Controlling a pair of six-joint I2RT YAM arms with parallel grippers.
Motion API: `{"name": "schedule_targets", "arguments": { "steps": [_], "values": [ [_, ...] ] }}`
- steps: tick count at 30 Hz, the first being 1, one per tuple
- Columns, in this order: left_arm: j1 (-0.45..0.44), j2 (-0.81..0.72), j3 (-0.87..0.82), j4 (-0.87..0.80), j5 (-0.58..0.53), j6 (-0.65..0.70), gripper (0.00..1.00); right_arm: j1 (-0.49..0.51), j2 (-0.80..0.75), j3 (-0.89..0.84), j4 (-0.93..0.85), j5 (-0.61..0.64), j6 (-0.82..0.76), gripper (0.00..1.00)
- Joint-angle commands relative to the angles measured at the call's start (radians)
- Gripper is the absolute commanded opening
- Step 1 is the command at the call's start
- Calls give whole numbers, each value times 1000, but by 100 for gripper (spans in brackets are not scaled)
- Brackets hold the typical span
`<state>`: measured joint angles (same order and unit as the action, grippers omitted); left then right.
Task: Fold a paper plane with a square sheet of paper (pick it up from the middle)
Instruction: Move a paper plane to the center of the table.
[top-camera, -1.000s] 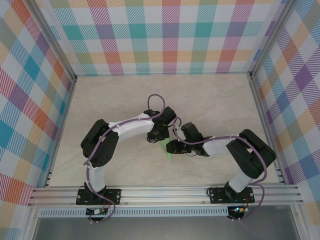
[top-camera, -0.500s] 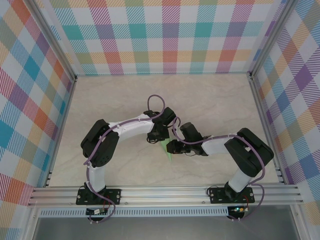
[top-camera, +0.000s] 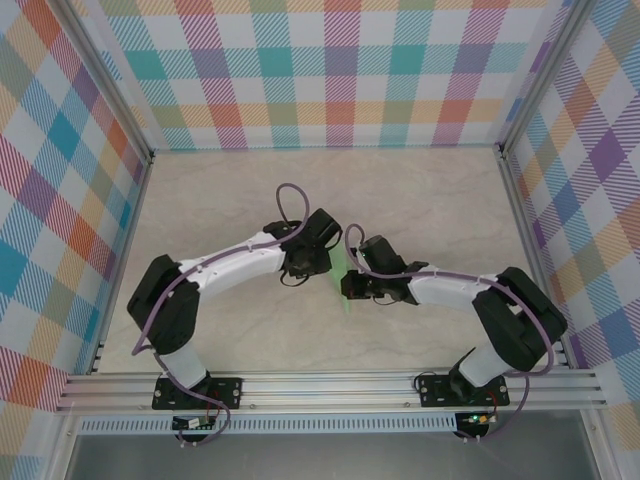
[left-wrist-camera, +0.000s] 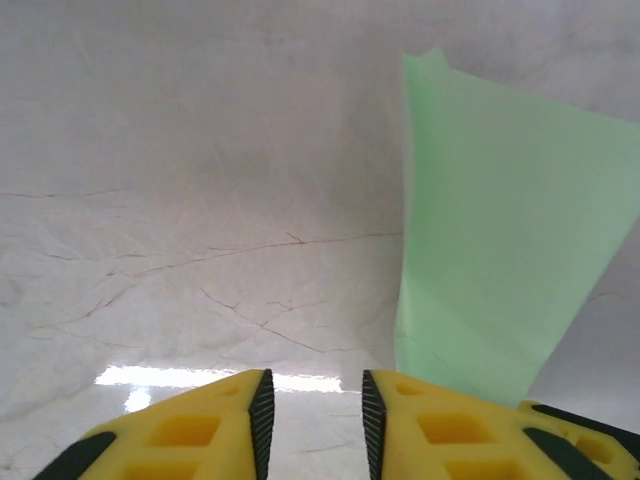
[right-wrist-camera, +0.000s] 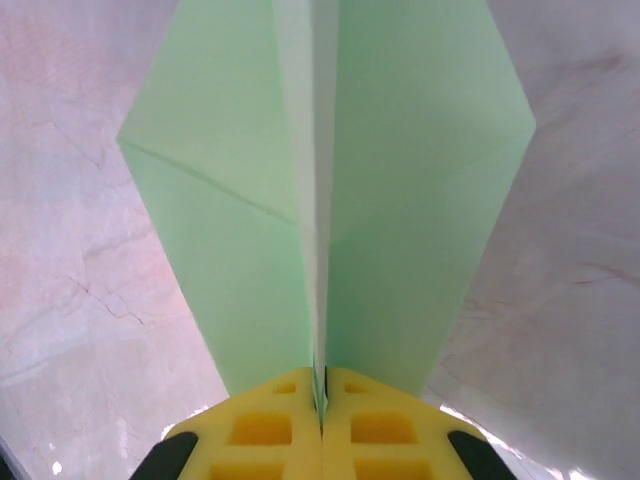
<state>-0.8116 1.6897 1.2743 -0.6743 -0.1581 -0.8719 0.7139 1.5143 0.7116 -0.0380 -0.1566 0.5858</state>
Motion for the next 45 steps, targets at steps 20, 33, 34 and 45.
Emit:
{"name": "schedule_targets", "arguments": {
  "steps": [20,33,34,45],
  "values": [
    [58,-214,-250,35,-166,-132,42,28,309,471,-662,278,-7,8],
    [71,-238,-274,39,-167,-128,42,28,376,513,-730,303,46,16],
    [72,-238,-274,39,-166,-127,42,29,369,515,-735,315,45,17],
    [76,-228,-275,53,-147,-124,42,12,407,582,-752,310,32,26]
  ]
}}
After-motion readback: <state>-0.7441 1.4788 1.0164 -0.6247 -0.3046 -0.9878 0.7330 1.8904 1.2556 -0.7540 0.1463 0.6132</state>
